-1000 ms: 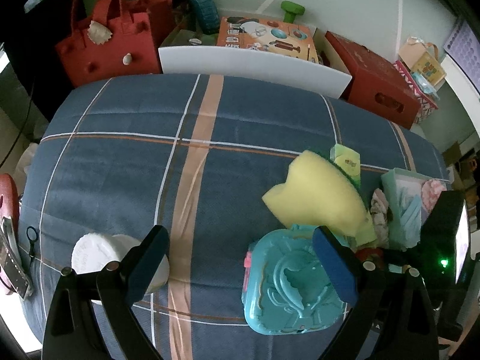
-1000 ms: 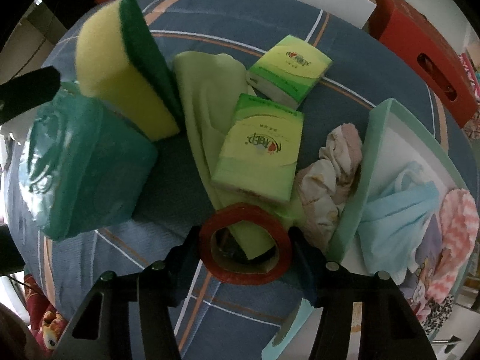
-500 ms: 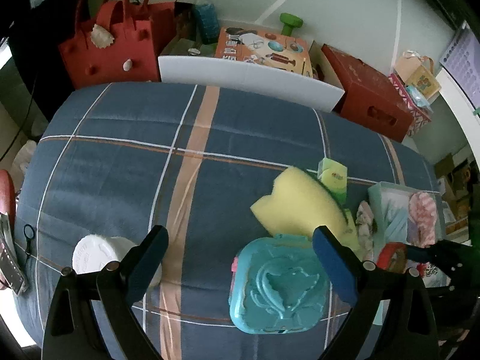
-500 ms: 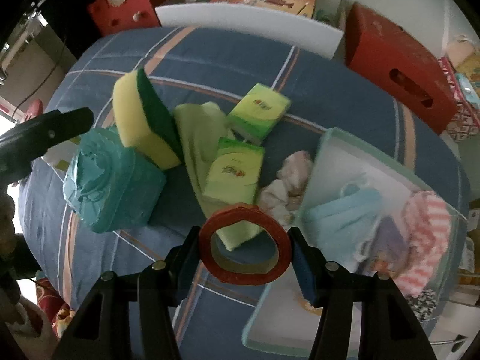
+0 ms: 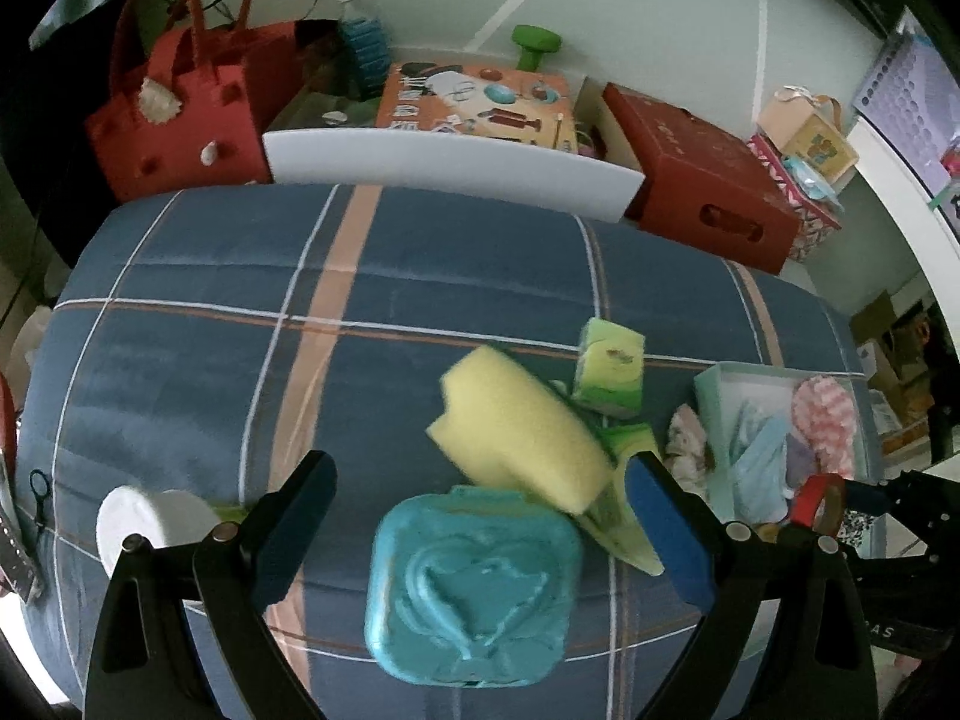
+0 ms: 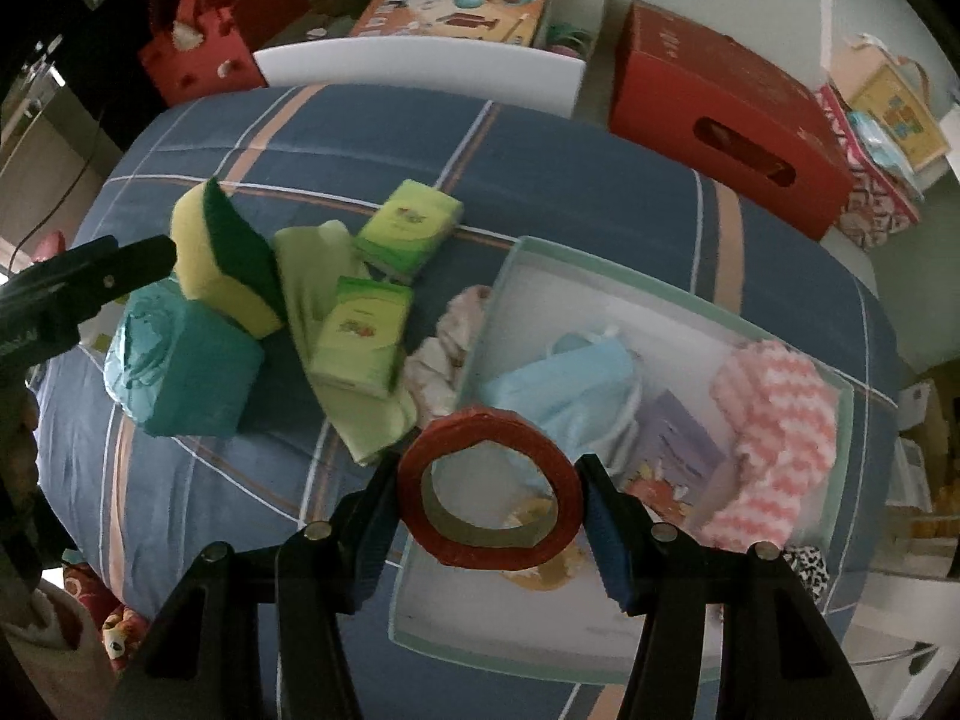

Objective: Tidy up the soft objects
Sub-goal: 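Grasp the yellow-green sponge with the left tool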

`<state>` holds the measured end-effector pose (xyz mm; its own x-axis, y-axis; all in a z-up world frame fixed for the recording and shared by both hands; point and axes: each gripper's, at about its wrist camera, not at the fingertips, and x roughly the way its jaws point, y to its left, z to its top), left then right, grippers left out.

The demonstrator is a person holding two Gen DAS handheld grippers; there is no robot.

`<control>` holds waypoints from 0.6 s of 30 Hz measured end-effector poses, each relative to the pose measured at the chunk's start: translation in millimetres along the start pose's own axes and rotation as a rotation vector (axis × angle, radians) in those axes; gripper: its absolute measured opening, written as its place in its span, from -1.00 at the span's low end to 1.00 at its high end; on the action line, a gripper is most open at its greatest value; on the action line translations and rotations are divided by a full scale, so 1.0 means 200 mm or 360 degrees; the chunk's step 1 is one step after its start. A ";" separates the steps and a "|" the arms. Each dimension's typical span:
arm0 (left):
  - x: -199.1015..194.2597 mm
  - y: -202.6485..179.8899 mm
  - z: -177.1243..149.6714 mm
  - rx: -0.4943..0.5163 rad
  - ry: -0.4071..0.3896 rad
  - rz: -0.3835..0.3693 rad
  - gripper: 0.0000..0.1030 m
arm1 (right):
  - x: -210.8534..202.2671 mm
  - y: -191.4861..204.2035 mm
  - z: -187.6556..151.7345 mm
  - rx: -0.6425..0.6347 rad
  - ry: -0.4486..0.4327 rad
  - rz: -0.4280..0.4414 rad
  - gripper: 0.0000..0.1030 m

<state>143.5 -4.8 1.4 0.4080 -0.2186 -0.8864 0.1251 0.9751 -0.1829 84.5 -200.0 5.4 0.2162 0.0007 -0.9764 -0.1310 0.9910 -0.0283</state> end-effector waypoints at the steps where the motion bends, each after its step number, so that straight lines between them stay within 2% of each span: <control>1: 0.00 -0.01 0.00 0.0003 -0.0002 -0.0004 0.88 | 0.00 -0.01 0.00 0.0006 -0.0002 0.0001 0.17; 11: 0.01 -0.04 0.07 -0.0067 -0.0071 -0.0043 0.88 | -0.01 -0.10 -0.03 -0.0009 -0.0012 -0.0015 0.17; 18: 0.11 -0.07 0.09 -0.0078 -0.0037 -0.0005 0.88 | 0.03 -0.14 -0.03 0.0000 -0.0016 0.0006 0.17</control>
<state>167.2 -23.6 -8.1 0.4289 -0.2218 -0.8757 0.0824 0.9749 -0.2066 83.4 -227.7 -1.0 0.2254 0.0059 -0.9743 -0.1317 0.9910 -0.0244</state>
